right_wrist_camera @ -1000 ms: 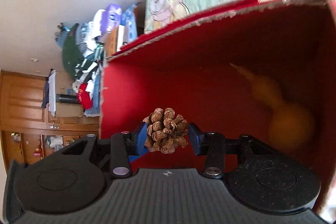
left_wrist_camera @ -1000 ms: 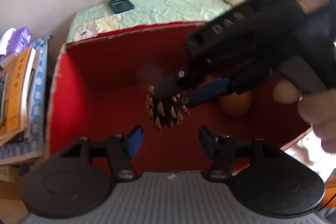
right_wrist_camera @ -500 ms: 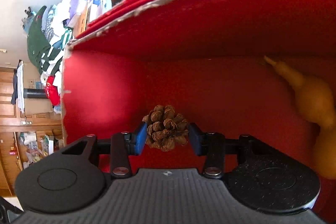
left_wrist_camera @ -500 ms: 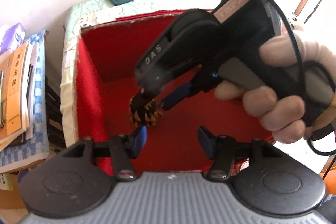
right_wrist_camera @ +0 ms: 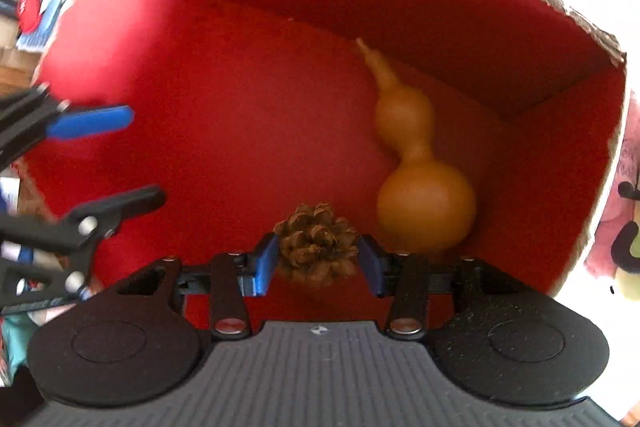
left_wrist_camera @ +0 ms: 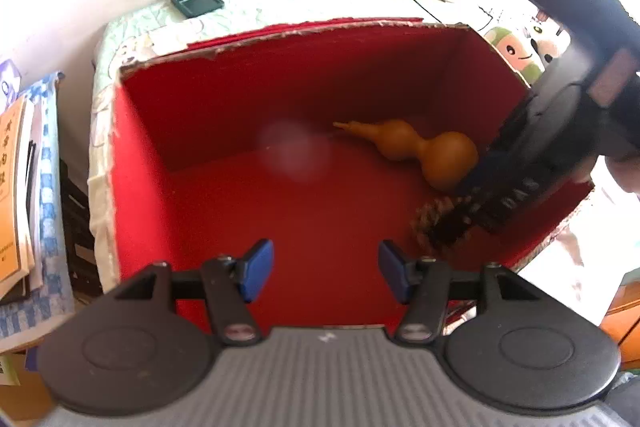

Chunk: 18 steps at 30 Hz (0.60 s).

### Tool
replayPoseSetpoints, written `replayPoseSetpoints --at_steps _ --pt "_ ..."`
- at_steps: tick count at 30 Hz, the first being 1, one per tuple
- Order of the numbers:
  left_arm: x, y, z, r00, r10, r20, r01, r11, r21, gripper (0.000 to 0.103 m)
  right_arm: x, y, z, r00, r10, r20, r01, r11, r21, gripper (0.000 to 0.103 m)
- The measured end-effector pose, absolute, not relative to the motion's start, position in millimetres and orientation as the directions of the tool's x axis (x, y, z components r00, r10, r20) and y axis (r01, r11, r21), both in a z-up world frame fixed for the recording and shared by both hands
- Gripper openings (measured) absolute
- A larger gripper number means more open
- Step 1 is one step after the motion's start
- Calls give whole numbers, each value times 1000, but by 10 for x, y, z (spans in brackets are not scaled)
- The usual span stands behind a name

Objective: Organize objects
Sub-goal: 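Lower the pine cone into the box and open the right gripper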

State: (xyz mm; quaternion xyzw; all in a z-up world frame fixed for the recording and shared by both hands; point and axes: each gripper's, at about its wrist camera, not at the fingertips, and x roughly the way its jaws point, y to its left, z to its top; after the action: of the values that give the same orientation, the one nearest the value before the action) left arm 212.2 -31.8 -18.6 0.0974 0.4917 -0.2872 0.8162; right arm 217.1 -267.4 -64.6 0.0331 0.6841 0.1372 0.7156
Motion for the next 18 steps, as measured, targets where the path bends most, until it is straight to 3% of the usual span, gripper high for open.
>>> replayPoseSetpoints --at_steps 2,4,11,16,18 --pt "2182 -363 -209 345 -365 -865 560 819 -122 60 2128 -2705 -579 53 255 -965 -151 958 245 59" --pt "2250 -391 -236 345 -357 -868 550 826 -121 61 2104 -2754 -545 75 266 -961 -141 957 254 59" --pt "2227 -452 -259 351 -324 -879 520 848 -105 61 2171 -3024 -555 235 341 -910 29 933 358 53" --pt "2223 -514 -288 350 -304 -886 507 857 -94 61 2558 -2982 -809 240 339 -910 119 920 374 53" --pt "2223 -538 -279 357 -294 -887 500 862 -85 61 2647 -3018 -888 243 299 -923 143 930 339 43"
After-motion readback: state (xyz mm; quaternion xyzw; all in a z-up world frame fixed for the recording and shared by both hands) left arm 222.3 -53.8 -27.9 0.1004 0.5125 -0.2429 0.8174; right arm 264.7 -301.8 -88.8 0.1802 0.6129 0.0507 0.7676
